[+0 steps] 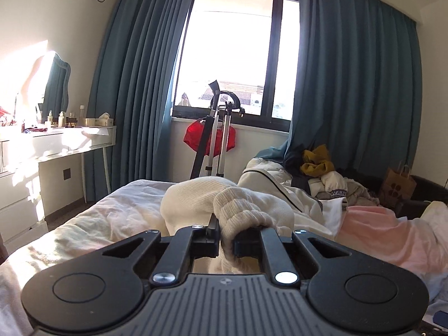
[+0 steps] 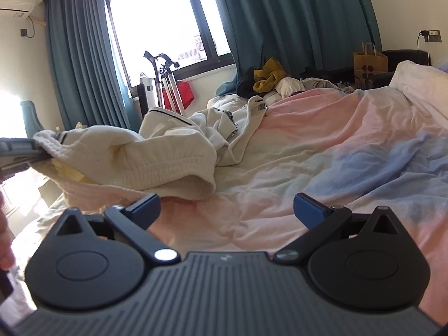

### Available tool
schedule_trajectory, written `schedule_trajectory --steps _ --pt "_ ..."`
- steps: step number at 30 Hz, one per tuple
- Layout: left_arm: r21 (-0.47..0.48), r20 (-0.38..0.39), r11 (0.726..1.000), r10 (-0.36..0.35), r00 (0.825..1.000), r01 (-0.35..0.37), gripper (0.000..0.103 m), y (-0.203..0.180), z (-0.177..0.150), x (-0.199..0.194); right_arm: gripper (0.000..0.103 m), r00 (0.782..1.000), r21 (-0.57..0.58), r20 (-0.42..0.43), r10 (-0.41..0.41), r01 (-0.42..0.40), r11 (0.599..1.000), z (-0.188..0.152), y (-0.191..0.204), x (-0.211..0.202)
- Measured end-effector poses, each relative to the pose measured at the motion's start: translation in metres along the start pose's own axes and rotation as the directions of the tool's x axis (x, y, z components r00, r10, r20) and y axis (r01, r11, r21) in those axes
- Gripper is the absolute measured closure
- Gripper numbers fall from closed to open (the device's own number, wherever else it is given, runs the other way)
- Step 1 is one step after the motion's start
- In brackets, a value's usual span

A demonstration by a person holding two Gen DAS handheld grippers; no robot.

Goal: Fold clothes
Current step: 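Grasp the sweatpants cuff with the left gripper, then grasp the other cuff with the right gripper while the left gripper holds its cuff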

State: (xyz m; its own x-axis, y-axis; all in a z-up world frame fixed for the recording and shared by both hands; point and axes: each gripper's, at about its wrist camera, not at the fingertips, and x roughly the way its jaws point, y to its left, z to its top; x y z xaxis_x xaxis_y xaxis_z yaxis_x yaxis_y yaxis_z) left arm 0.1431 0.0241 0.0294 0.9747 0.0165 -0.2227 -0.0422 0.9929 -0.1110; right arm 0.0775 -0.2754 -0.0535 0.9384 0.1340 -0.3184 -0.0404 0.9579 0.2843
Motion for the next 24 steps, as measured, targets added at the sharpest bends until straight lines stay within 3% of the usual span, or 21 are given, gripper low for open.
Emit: schedule_trajectory --steps 5,10,13,16,18,19,20,21,24 --pt "-0.049 -0.003 0.998 -0.029 1.000 0.029 0.094 0.048 0.019 -0.056 0.000 0.998 -0.033 -0.002 0.067 -0.067 0.997 0.003 0.019 -0.018" --pt "-0.094 -0.104 0.995 0.014 0.994 -0.024 0.094 0.105 0.015 -0.067 0.000 0.991 -0.092 -0.071 0.116 -0.123 0.988 -0.008 0.046 -0.022" --pt "-0.135 -0.221 0.987 0.053 0.974 -0.084 0.094 0.140 0.010 -0.048 0.000 0.979 -0.128 -0.148 0.140 -0.159 0.979 -0.019 0.060 -0.014" --pt "-0.244 -0.344 0.960 0.049 0.938 -0.139 0.094 0.178 -0.001 -0.031 0.000 0.972 -0.133 -0.198 0.127 -0.155 0.979 -0.030 0.065 0.000" --pt "-0.299 -0.396 0.939 0.038 0.917 -0.168 0.094 0.198 -0.012 -0.024 0.006 0.971 -0.119 -0.212 0.112 -0.139 0.983 -0.033 0.064 0.013" --pt "-0.315 -0.410 0.932 0.037 0.911 -0.180 0.093 0.203 -0.016 -0.021 0.013 0.971 -0.109 -0.216 0.105 -0.131 0.985 -0.034 0.063 0.019" --pt "-0.331 -0.420 0.924 0.036 0.907 -0.190 0.093 0.207 -0.020 -0.019 0.027 0.970 -0.099 -0.221 0.098 -0.122 0.988 -0.035 0.061 0.026" --pt "-0.346 -0.430 0.917 0.035 0.902 -0.200 0.093 0.211 -0.024 -0.017 0.032 0.970 -0.089 -0.225 0.091 -0.113 0.990 -0.036 0.060 0.032" --pt "-0.356 -0.442 0.910 0.034 0.896 -0.210 0.093 0.219 -0.030 -0.013 0.034 0.968 -0.081 -0.240 0.075 -0.097 0.992 -0.041 0.059 0.052"
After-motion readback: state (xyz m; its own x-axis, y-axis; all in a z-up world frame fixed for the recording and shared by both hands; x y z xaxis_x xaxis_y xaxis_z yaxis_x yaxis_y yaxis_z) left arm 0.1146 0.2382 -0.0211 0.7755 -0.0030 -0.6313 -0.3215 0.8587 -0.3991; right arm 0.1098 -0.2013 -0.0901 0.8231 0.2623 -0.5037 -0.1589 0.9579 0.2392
